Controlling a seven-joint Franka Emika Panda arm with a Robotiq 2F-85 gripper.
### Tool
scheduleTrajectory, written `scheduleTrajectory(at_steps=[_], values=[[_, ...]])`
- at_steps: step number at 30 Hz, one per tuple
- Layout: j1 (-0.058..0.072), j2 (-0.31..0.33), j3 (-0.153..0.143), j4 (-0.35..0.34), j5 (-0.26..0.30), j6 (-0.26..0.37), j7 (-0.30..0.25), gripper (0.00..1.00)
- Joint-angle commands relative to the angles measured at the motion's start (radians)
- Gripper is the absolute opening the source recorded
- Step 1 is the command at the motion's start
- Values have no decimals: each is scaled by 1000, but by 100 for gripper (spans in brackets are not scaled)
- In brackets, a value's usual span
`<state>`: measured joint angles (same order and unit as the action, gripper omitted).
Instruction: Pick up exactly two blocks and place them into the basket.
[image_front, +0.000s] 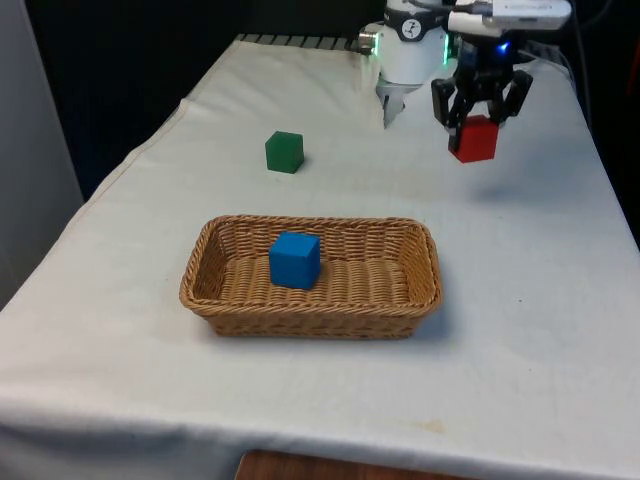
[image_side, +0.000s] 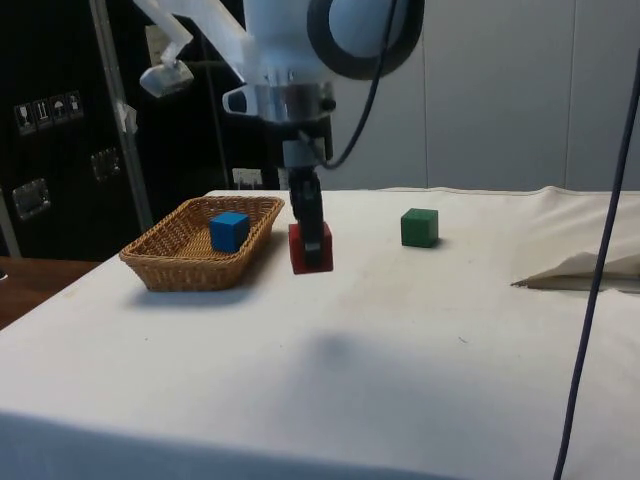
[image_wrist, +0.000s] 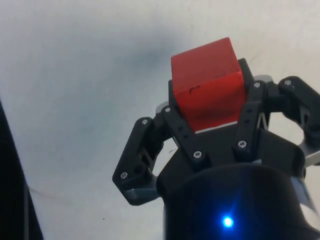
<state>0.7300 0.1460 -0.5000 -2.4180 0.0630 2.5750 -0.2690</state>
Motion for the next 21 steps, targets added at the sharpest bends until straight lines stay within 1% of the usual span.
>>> scheduleTrajectory(at_steps=[1,3,4,5,6,11,12,13,20,21], values=[[0,-6,-9,8,-20,-17,9,0],[-3,-17,-12,18,-26,-34,8,0],[-3,-13,-5,9,-9,-17,0,0],[-5,-22,-15,25,-29,-45,7,0],[-9,-28,-19,40,-30,-64,5,0],[-15,-40,-28,80,-31,-116,4,0],[-16,-38,-24,82,-16,-110,-5,0],[-18,-44,-30,96,-32,-136,4,0],[-24,-54,-39,150,-28,-197,6,0],[-24,-53,-36,144,-16,-186,-4,0]])
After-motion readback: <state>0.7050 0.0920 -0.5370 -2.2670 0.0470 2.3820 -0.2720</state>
